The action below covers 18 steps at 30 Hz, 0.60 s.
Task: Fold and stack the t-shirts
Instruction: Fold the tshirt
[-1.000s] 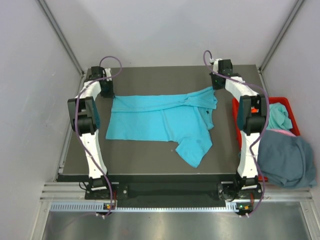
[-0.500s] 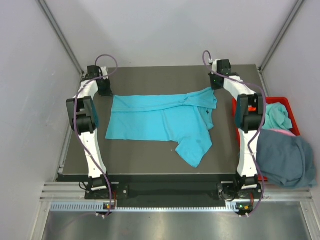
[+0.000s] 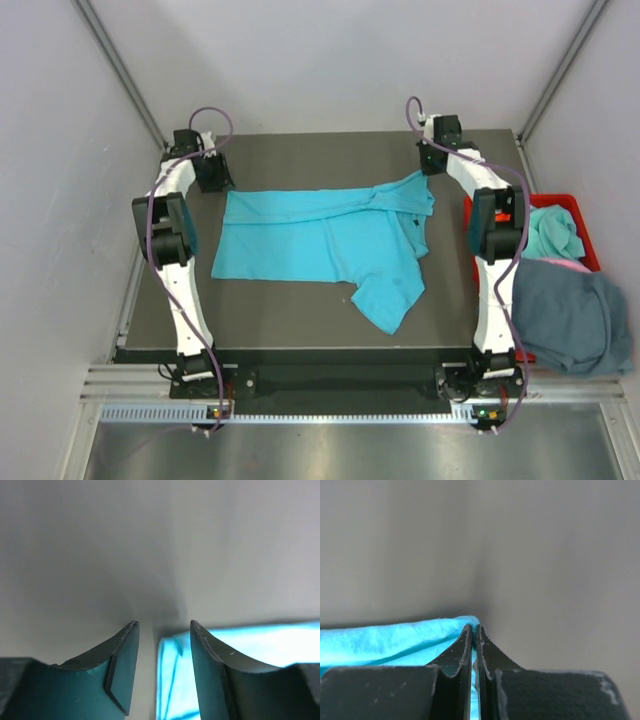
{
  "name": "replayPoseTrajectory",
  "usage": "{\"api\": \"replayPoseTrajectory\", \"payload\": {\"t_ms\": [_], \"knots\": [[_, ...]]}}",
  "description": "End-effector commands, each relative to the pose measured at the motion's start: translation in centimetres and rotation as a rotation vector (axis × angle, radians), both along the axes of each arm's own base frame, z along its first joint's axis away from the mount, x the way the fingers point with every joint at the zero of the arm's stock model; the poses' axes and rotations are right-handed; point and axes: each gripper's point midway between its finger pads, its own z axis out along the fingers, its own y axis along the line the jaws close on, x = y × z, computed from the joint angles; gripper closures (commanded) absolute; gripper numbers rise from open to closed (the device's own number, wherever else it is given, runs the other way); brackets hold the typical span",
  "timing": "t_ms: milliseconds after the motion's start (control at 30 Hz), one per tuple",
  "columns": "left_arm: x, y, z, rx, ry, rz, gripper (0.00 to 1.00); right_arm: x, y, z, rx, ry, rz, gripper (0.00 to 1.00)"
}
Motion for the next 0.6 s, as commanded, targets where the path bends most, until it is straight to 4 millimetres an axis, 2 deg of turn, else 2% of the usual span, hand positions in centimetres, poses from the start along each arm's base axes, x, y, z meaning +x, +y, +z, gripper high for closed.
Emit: {"api": "replayPoseTrajectory", "payload": {"t_ms": [0, 100, 333, 567], "knots": [[-0.4, -0.9, 4.9, -0.048, -0.075, -0.017, 0.50, 1.1, 0.0, 2.7, 0.024, -0.062, -0.009, 0.99], [-1.2, -1.1, 4.5, -0.063, -0.042, -0.023, 0.53, 1.2, 0.0, 2.8, 0.027, -0.065, -0.011, 0.99], [-1.9, -1.3, 3.1, -0.072, -0.011, -0.022, 0.70, 1.1, 0.4, 2.7, 0.031, -0.063, -0.006, 0.99], [-1.8, -1.3, 2.7, -0.074, 0.003, -0.014, 0.68, 1.1, 0.5, 3.0, 0.030, -0.068, -0.004, 0.99]]}}
